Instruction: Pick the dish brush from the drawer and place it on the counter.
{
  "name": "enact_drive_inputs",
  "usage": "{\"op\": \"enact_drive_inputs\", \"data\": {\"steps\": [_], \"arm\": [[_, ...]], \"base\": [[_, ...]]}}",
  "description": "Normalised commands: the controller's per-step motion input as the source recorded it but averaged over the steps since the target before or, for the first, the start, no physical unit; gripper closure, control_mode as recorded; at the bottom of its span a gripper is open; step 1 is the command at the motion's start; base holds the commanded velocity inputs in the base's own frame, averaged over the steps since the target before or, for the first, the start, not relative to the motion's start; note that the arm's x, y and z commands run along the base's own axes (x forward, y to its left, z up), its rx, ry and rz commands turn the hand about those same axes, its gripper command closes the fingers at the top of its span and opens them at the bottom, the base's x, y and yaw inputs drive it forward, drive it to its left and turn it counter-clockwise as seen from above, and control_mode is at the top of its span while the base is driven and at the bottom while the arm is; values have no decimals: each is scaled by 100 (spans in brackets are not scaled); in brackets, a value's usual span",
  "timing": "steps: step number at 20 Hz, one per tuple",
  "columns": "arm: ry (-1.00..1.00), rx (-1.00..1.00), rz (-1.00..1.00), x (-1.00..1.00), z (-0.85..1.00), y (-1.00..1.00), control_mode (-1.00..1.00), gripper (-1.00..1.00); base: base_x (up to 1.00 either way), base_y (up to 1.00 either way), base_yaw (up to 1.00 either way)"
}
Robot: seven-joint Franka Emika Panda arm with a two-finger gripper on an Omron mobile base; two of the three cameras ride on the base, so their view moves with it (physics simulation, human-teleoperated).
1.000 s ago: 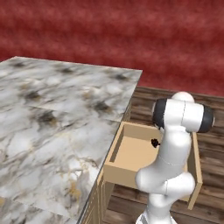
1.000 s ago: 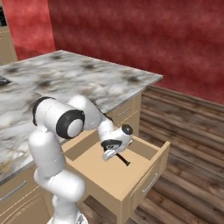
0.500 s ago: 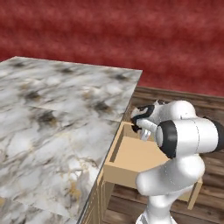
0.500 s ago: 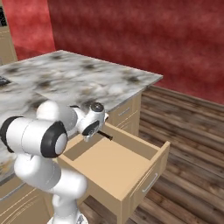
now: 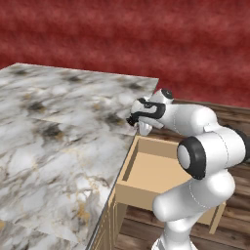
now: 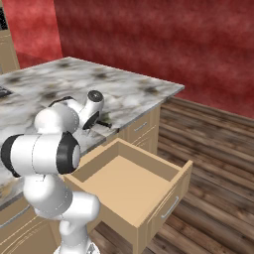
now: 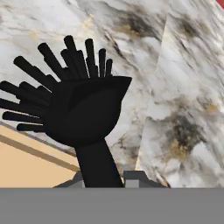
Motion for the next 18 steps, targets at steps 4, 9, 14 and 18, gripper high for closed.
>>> {"op": "enact_drive_inputs", "data": {"steps": [4,9,14,18], "arm": [[-6,-10,17,34,25,100,-100,100],[0,-17,10,-4,-34,100,-100,100],[0,-15,7,-48,-73,100,-100,100],[0,-12,5,-40,-81,99,-100,100]], "base": [[0,0,0],[0,0,0],[0,0,0],[0,0,0]]}}
